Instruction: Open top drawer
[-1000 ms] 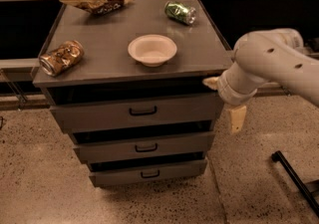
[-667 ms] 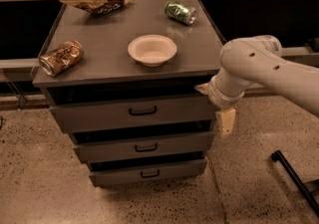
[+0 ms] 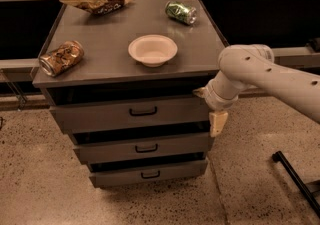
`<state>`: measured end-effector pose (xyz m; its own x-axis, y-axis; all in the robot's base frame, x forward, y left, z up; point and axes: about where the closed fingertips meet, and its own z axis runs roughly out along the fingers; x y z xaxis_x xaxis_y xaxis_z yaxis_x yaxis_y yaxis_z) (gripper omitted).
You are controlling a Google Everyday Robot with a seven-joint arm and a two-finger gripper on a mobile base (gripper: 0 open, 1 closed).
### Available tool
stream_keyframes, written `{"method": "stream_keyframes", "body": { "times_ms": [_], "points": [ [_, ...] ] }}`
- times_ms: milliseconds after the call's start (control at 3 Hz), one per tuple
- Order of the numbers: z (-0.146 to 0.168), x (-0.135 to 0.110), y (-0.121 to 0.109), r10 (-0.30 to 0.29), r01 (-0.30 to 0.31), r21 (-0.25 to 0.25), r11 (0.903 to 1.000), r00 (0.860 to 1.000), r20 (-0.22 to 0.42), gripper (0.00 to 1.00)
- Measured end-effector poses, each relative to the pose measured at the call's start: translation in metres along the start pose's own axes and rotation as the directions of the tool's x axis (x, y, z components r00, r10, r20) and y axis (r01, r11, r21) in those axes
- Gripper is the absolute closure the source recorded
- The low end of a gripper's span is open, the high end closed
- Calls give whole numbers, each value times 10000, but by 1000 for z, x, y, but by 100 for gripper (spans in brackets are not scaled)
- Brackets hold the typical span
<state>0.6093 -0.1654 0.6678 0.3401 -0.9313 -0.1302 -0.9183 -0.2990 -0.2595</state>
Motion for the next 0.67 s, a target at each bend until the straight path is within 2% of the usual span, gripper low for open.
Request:
{"method": "stream_keyframes", "body": {
  "times_ms": [333, 667],
  "points": [
    [-5, -3, -1, 118, -126, 110, 9999, 9979, 640, 31],
    [-8, -4, 0, 127, -135, 103, 9999, 9973, 720, 31]
  ]
}}
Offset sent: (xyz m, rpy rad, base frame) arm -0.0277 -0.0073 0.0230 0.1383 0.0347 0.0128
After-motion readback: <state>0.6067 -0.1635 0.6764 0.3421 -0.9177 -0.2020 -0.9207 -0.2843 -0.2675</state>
